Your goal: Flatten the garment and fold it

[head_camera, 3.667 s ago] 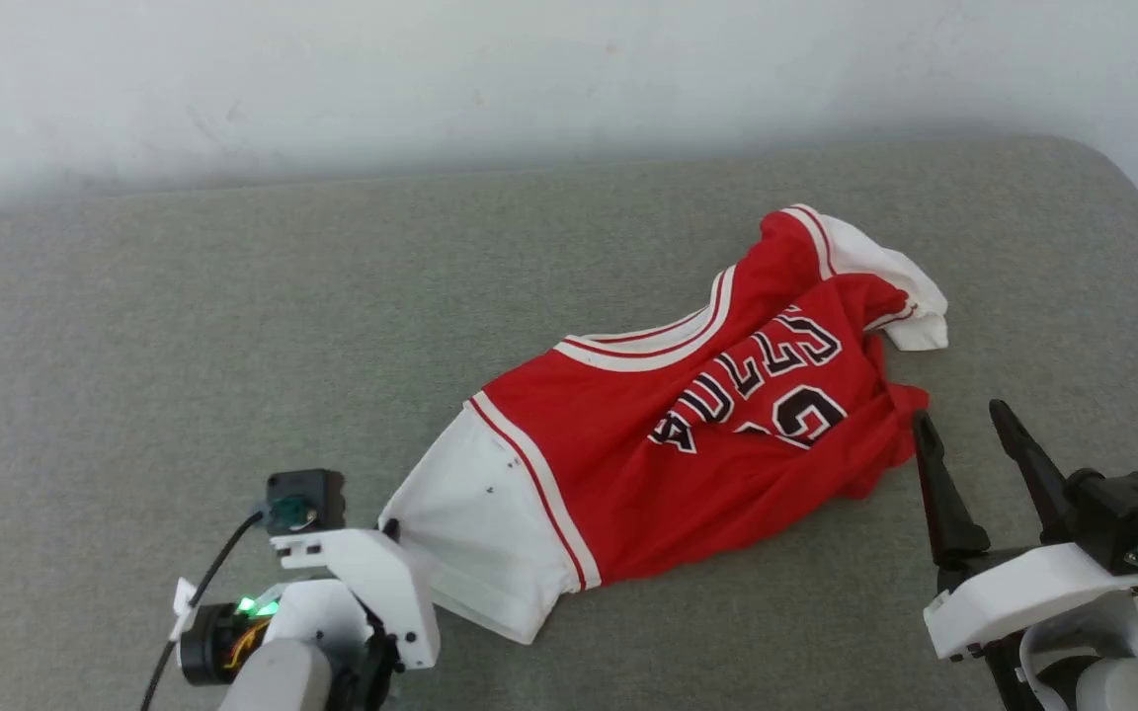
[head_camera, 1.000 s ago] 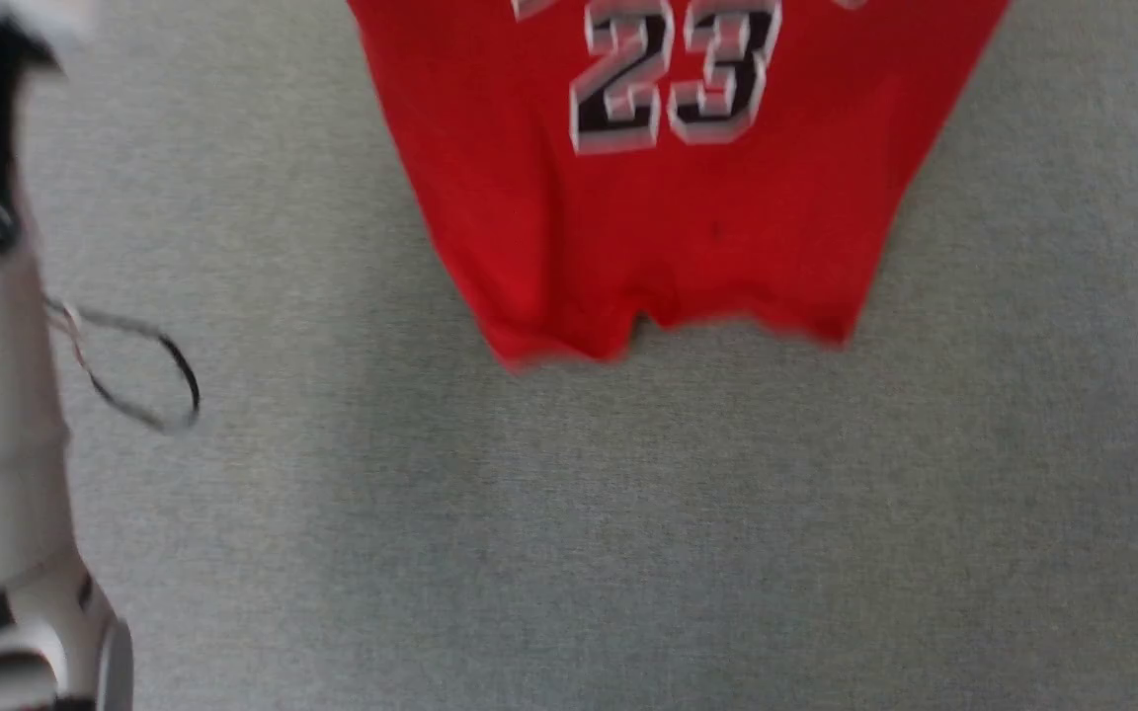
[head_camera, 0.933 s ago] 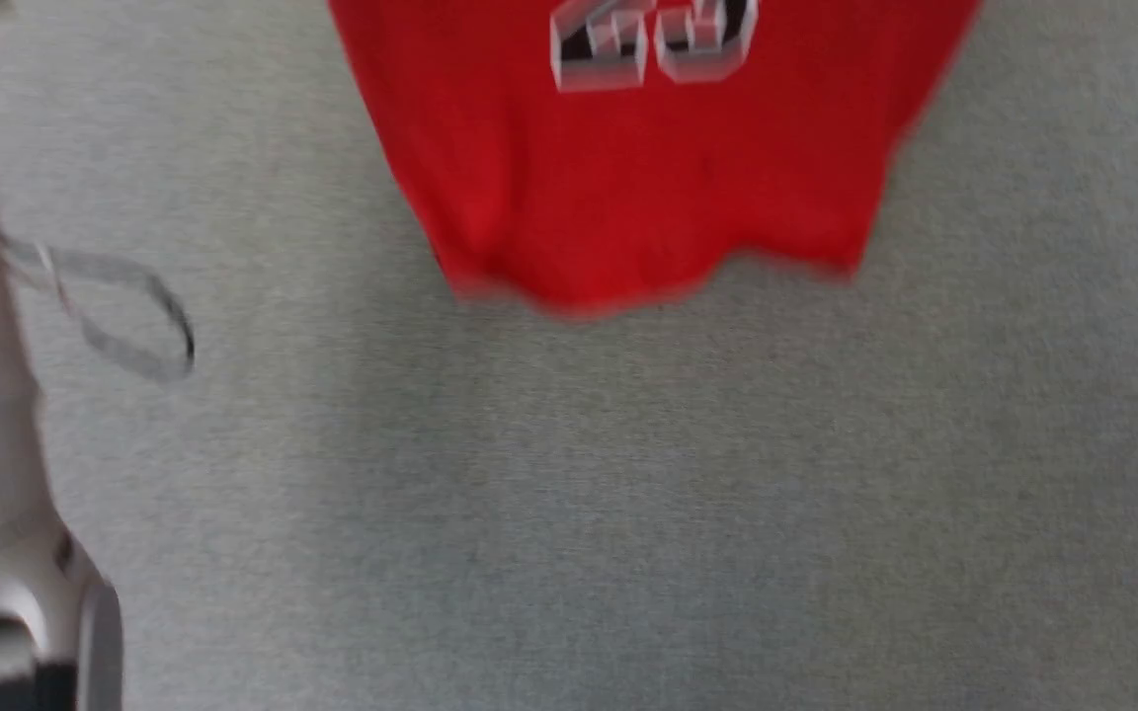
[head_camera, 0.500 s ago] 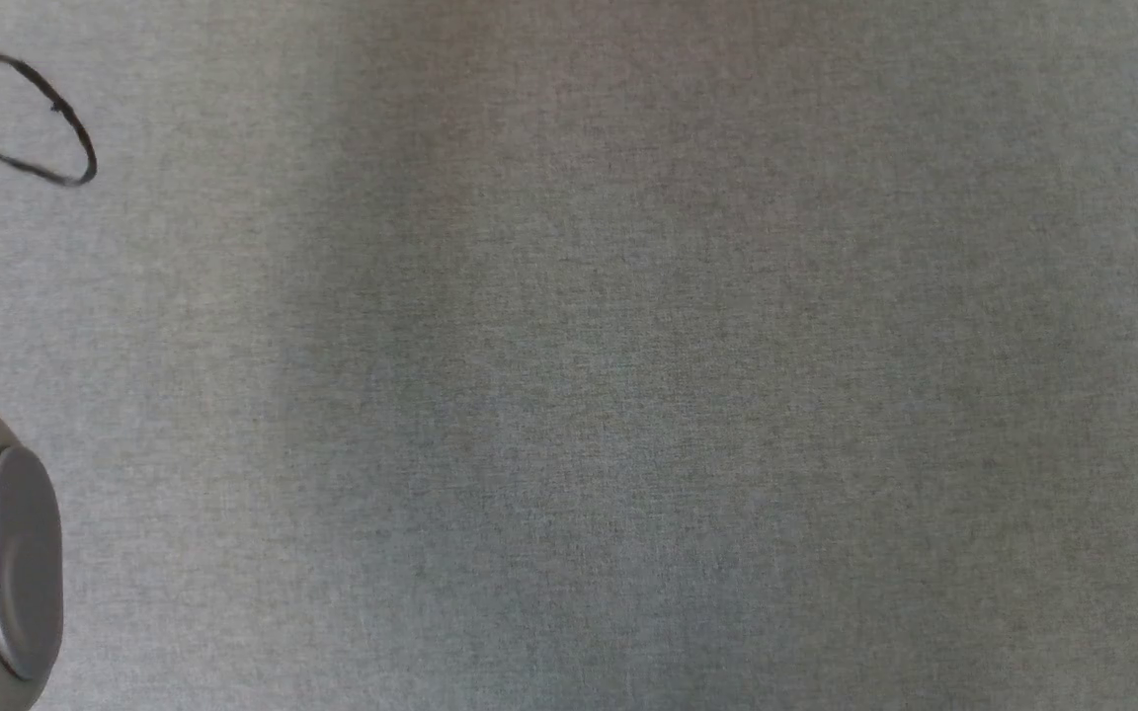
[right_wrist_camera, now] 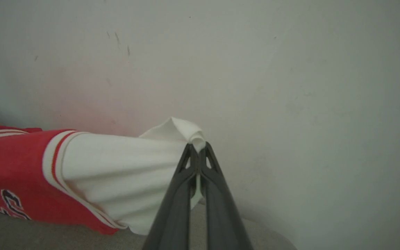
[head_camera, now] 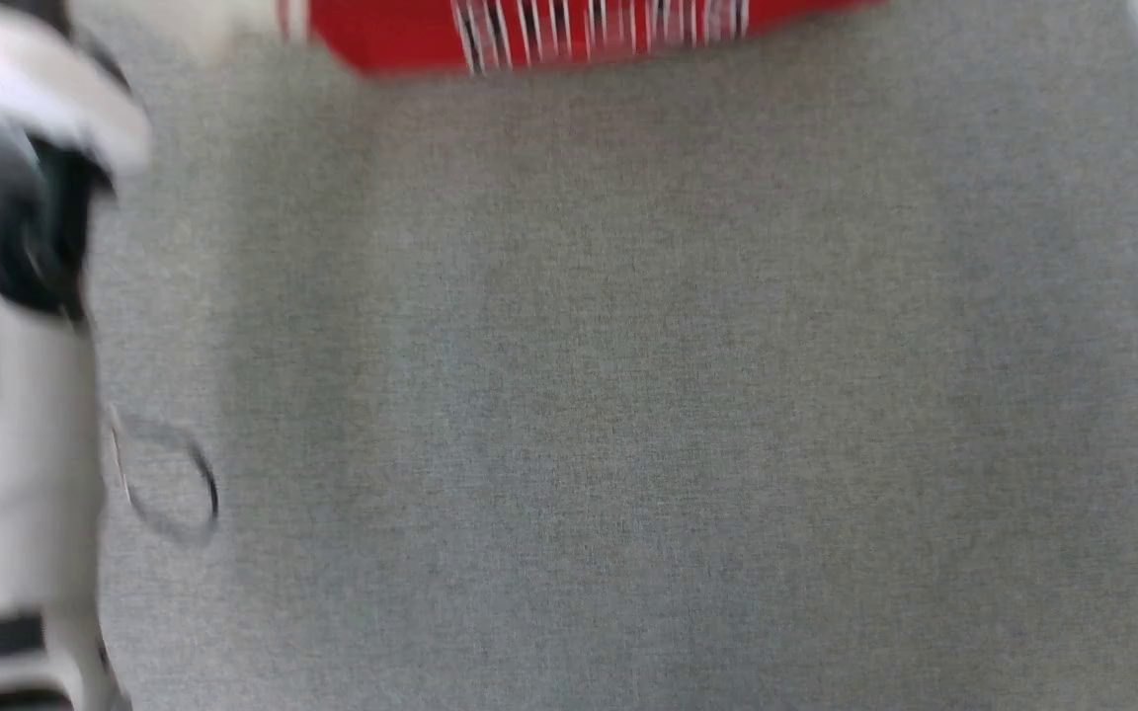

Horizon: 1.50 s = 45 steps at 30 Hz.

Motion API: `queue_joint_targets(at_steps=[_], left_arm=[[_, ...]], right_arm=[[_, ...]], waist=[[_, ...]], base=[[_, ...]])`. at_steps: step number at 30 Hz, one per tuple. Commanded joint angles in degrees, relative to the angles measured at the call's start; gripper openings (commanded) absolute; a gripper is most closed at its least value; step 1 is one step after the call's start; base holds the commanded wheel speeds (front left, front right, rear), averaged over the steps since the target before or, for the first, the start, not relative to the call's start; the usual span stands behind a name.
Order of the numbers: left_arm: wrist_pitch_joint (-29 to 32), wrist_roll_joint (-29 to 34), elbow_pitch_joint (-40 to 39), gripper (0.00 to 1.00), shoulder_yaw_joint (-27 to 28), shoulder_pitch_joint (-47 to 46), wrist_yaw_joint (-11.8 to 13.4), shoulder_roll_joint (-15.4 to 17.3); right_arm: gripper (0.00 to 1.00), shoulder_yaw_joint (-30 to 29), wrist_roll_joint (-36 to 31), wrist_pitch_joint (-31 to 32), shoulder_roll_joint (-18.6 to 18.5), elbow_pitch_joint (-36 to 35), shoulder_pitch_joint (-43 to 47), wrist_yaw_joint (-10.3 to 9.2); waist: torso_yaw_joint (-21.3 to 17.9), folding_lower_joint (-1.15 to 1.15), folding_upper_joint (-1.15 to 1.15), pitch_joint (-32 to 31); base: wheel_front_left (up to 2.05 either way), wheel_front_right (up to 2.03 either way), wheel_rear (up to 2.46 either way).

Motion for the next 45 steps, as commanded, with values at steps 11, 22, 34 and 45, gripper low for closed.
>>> queue_joint_targets(at_steps=[11,22,34,45], left_arm=[[8.66,-6.62,-13.55,0.00,0.03,34.54,0.80,-2.91],[13.69,-8.57,-24.90,0.00,-0.60,59.18,7.50,-7.29],[12.45,-6.73,-24.34,0.00,-0.27,67.52,11.92,-8.46],[9.67,-7.24,-25.81,0.00,0.00,68.23,11.78,-9.62]], right_arm=[[0.00,-5.75,8.58,2.90,-0.01,-15.17,33.19,-0.13],[0.00,-19.11,3.97,17.19,10.43,-29.52,62.58,-0.13],[0.00,-30.34,1.36,32.59,20.29,-34.98,78.74,-0.13],[1.00,-27.21,5.33,29.97,20.38,-28.58,79.52,-0.13]], waist=[[2.17,0.00,0.00,-12.29],[3.73,0.00,0.00,-18.21],[4.54,0.00,0.00,-21.75],[4.52,0.00,0.00,-22.54]], base=[[0.00,0.00,0.00],[0.00,0.00,0.00],[0.00,0.00,0.00],[0.00,0.00,0.00]])
